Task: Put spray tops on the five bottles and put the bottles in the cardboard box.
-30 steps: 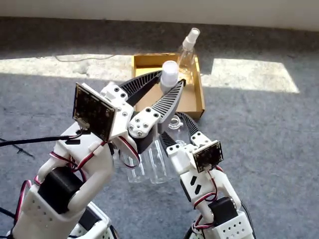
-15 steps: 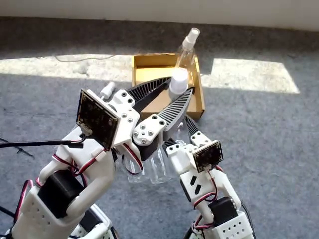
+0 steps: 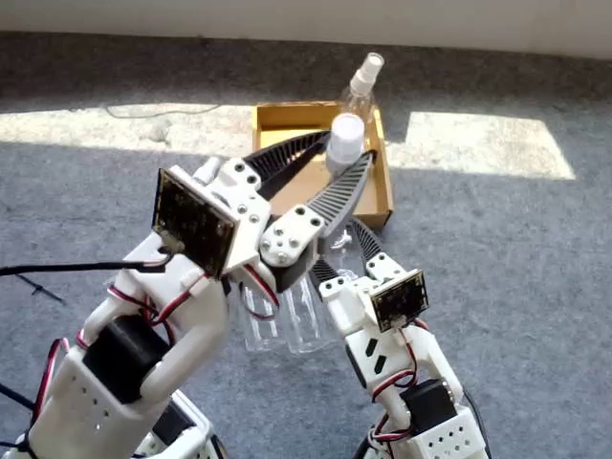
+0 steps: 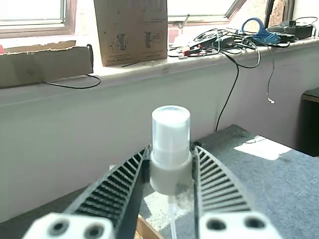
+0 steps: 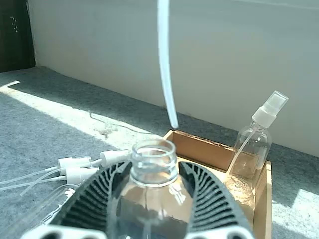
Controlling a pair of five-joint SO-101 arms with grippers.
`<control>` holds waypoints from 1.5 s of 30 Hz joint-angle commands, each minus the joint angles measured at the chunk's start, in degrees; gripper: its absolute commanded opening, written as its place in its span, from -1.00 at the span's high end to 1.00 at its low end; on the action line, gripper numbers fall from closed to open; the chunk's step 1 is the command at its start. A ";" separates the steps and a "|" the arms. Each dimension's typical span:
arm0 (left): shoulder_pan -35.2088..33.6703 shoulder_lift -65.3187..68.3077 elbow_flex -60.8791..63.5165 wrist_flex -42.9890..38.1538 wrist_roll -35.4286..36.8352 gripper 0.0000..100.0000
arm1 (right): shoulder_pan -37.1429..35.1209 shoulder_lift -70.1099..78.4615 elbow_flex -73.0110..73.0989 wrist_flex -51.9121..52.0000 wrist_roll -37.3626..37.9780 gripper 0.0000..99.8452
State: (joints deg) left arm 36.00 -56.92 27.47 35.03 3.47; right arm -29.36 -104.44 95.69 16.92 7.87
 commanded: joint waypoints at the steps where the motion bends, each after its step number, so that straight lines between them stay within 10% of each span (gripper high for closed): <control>1: -2.07 4.09 -3.12 -2.37 -0.53 0.91 | -0.22 -0.92 3.74 -0.92 -0.53 0.99; 32: -1.98 4.88 -10.42 9.76 7.65 0.91 | -0.22 -0.92 3.74 -0.92 -0.53 0.99; 45: -2.33 4.44 8.92 4.84 7.47 0.90 | -0.04 -0.92 3.65 -0.84 -0.53 0.99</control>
State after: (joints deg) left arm 33.98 -52.09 32.13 42.68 10.68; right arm -29.36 -104.44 95.69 16.92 7.87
